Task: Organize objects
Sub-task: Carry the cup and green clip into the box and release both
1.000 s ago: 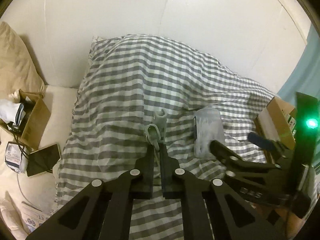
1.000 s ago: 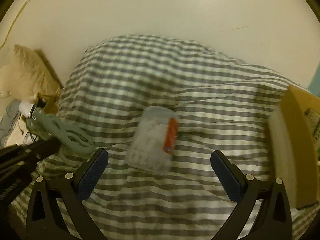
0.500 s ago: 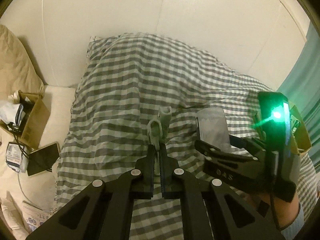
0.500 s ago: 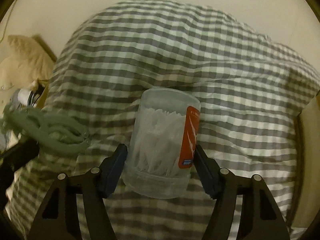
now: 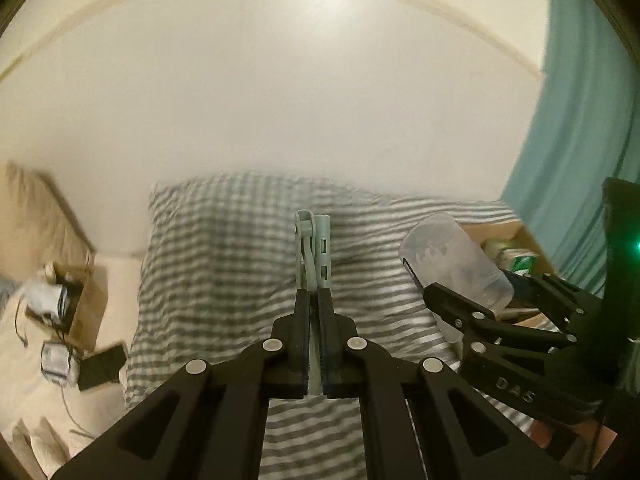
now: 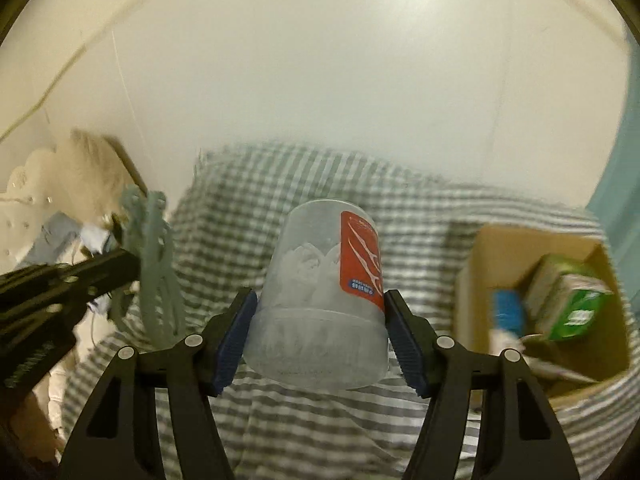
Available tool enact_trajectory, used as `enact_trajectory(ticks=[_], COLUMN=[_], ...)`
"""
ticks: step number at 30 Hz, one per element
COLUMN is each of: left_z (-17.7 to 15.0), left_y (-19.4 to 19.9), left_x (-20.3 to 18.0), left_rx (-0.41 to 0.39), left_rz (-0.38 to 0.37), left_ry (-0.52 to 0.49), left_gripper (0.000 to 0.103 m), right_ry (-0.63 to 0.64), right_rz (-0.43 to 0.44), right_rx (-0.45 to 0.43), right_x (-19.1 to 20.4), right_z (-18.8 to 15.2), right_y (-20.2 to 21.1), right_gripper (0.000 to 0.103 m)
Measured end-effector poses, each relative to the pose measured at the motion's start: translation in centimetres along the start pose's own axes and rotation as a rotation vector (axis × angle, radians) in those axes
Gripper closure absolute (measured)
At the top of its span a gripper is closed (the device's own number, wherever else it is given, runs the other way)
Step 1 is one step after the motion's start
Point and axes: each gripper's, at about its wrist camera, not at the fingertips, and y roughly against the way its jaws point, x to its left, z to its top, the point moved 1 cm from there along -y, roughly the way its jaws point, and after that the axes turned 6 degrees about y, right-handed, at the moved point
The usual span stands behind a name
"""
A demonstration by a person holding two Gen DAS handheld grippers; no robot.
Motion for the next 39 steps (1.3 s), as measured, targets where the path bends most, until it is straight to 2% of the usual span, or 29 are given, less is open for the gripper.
enact_trajectory(ticks=[5, 9, 12, 17, 23, 28, 39], left_z=[2.0, 3.1, 3.1, 2.0, 0.7, 0.2, -2.1], left_y=[3.3, 4.3, 4.2, 1.5, -3.3, -7.9, -15.7], left_x=[-6.5, -13.0, -17.5, -23.6, -25.7, -25.5, -24.9], left_rx=[-0.073, -0.110, -0.120, -0.082, -0.001, 0.069, 0.189], left_rz=[-0.052, -0.097, -0.169, -0.226, -0.229, -0.199, -0.124], left_ry=[-0.074, -0.149, -0.186, -0.255, -0.276, -0.255, -0.232], left_gripper=[0.100, 0.100, 0.100, 0.100, 0.100, 0.100, 0.100], right_ry=[-0.021, -0.038, -0.051, -0.096, -0.179, -0.231, -0.237], right_rz=[-0.047, -0.100, -0.159, -0.232, -0.290, -0.281, -0.254], right_rx=[-0.088, -0.107, -0.113, -0.102, -0.047, -0.005, 0.053], right_x=[-3.4, -7.1, -10.6, -15.4, -20.5, -23.3, -25.0], right_z=[0.5, 0.0, -0.8, -2.0, -3.9, -4.6, -5.4], right_y=[6.5, 11.0, 13.7, 15.1, 12.6, 8.9, 3.4], right_gripper=[0.039, 0.039, 0.039, 0.039, 0.039, 0.039, 0.040])
